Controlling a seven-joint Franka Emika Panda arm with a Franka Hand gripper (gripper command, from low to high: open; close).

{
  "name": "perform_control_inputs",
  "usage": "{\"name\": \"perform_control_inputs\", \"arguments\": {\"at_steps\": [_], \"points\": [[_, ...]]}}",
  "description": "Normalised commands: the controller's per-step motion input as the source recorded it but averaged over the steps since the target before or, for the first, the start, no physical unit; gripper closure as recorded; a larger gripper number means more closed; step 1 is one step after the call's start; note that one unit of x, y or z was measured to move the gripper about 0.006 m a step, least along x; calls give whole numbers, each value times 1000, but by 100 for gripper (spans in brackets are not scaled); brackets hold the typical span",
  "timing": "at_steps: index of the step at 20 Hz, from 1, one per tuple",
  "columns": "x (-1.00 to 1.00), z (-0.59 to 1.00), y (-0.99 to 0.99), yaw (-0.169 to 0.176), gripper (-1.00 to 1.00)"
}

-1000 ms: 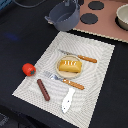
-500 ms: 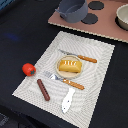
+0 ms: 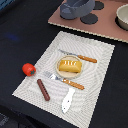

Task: Interact with the objects in diverse but meaningful ways.

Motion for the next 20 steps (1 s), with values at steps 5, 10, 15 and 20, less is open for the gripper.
{"name": "perform_control_inputs", "arguments": {"at_steps": [5, 10, 15, 20], "points": [[778, 219, 613, 0, 100], [742, 202, 637, 0, 100], [680, 187, 688, 0, 100], [498, 90, 683, 0, 100]]}}
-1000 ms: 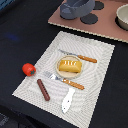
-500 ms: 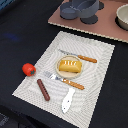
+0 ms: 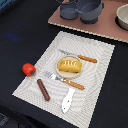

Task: Interact with the objects in diverse but meaningful ways.

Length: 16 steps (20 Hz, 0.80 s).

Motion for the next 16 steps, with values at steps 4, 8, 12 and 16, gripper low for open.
{"name": "perform_control_inputs", "arguments": {"at_steps": [4, 8, 12, 16], "points": [[414, 93, 475, 0, 100], [364, 74, 316, 0, 100], [184, 135, 178, 0, 100], [279, 165, 436, 0, 100]]}}
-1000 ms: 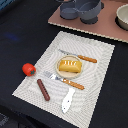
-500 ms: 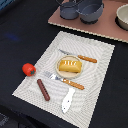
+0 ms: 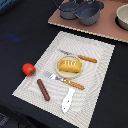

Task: Interact with the objects in diverse but meaningful ways.

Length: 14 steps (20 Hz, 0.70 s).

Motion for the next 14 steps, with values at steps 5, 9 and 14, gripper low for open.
{"name": "perform_control_inputs", "arguments": {"at_steps": [5, 9, 14], "points": [[361, 206, 707, 6, 100], [427, 216, 782, 11, 100], [498, 154, 597, 0, 100]]}}
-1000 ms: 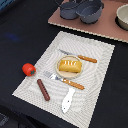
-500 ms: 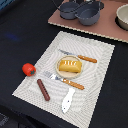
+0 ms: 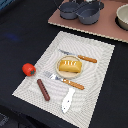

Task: Interact with the objects in diverse but meaningful ways.

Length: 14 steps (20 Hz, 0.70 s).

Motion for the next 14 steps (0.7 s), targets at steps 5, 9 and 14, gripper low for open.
{"name": "perform_control_inputs", "arguments": {"at_steps": [5, 9, 14], "points": [[674, 226, 243, -45, -100], [654, 476, 56, -63, -100], [375, 894, 0, -18, -100]]}}
